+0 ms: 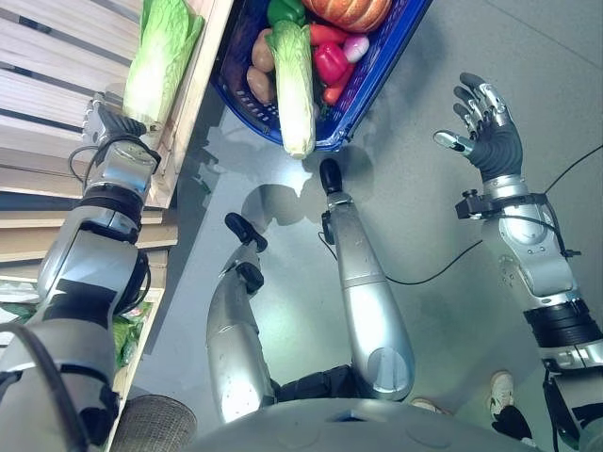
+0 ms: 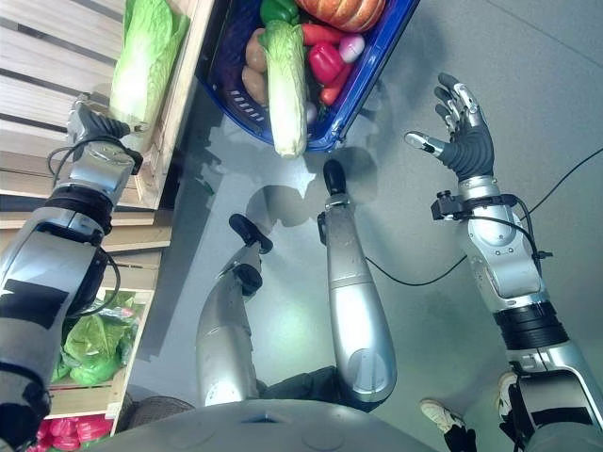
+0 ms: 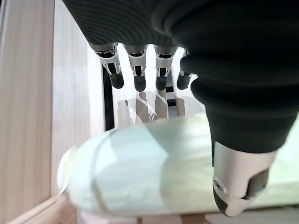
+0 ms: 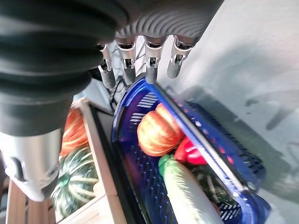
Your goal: Pick up fruits and vegetables into the basket
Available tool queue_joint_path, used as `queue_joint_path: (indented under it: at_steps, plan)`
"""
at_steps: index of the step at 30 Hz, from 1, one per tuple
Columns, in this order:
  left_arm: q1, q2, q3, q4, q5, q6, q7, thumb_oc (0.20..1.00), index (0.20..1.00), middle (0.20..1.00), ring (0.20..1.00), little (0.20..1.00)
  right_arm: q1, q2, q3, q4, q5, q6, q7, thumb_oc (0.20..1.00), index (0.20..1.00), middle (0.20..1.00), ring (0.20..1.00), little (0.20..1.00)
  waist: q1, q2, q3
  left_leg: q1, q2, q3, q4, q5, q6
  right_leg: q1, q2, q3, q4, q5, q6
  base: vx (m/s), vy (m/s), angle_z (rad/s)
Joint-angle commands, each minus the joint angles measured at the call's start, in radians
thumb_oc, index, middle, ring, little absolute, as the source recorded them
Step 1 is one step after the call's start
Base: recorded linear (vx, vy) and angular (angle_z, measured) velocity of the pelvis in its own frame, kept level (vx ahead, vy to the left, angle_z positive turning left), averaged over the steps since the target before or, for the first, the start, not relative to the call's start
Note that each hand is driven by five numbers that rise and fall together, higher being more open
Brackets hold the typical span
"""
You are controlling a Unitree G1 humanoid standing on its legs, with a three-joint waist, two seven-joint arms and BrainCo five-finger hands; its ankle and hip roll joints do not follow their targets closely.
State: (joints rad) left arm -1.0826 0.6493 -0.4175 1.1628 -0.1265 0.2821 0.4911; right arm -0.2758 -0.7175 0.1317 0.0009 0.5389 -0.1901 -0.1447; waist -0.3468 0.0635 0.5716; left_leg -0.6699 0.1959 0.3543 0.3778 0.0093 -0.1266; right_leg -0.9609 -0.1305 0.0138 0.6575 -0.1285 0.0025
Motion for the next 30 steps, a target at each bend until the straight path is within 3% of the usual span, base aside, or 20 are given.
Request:
queue_joint_path:
  at_steps: [1,11,13,20,22,30]
  plan:
    - [0.016,0.07,0.013,0.043,0.006,-0.001,0.036,1.0,1.0,1.0,1.0,1.0,0.033,0.049,-0.012,-0.002,0.071,-0.026,-0.011,1.0,1.0,1.0,1.0,1.0,-0.027,-0.058,-0.052,-0.065,0.017,0.013,0.14,-0.105,-0.001,0.017,0.043,0.003,-0.024,-0.03,0.037,0.01,0.018,-0.05]
    - [-0.02,0.064,0.008,0.034,-0.096,-0.034,-0.015,1.0,1.0,1.0,1.0,1.0,0.073,0.083,-0.007,0.034,0.109,-0.014,-0.026,1.0,1.0,1.0,1.0,1.0,-0.036,-0.061,-0.052,-0.083,0.021,0.018,0.15,-0.112,0.006,-0.004,0.048,0.009,-0.025,-0.025,0.03,0.01,0.004,-0.01]
    - [-0.02,0.062,0.011,0.04,-0.145,-0.069,-0.047,1.0,1.0,1.0,1.0,1.0,0.077,0.091,-0.003,0.043,0.123,-0.013,-0.022,1.0,1.0,1.0,1.0,1.0,-0.037,-0.064,-0.052,-0.09,0.023,0.017,0.156,-0.116,0.008,-0.008,0.051,0.01,-0.023,-0.024,0.03,0.0,0.0,0.0]
    - [-0.003,0.027,0.023,0.049,-0.27,-0.099,-0.146,1.0,1.0,1.0,1.0,1.0,0.083,0.113,0.01,0.062,0.145,-0.011,-0.006,1.0,1.0,1.0,1.0,1.0,-0.038,-0.076,-0.052,-0.105,0.027,0.015,0.173,-0.128,0.016,-0.017,0.061,0.011,-0.021,-0.022,0.028,0.01,-0.027,-0.03]
    - [0.002,0.014,0.033,0.04,-0.356,-0.135,-0.226,1.0,1.0,1.0,1.0,1.0,0.08,0.119,0.011,0.057,0.147,0.012,-0.008,1.0,1.0,1.0,1.0,1.0,-0.038,-0.082,-0.052,-0.112,0.03,0.014,0.178,-0.132,0.019,-0.02,0.065,0.011,-0.021,-0.021,0.028,0.02,-0.04,-0.06]
    - [0.042,-0.043,0.036,-0.018,-0.48,-0.102,-0.421,1.0,1.0,1.0,1.0,1.0,0.097,0.133,0.002,0.048,0.153,0.049,-0.004,1.0,1.0,1.0,1.0,1.0,-0.042,-0.084,-0.052,-0.109,0.028,0.015,0.182,-0.143,0.028,-0.021,0.073,0.014,-0.017,-0.02,0.026,0.01,-0.007,0.0]
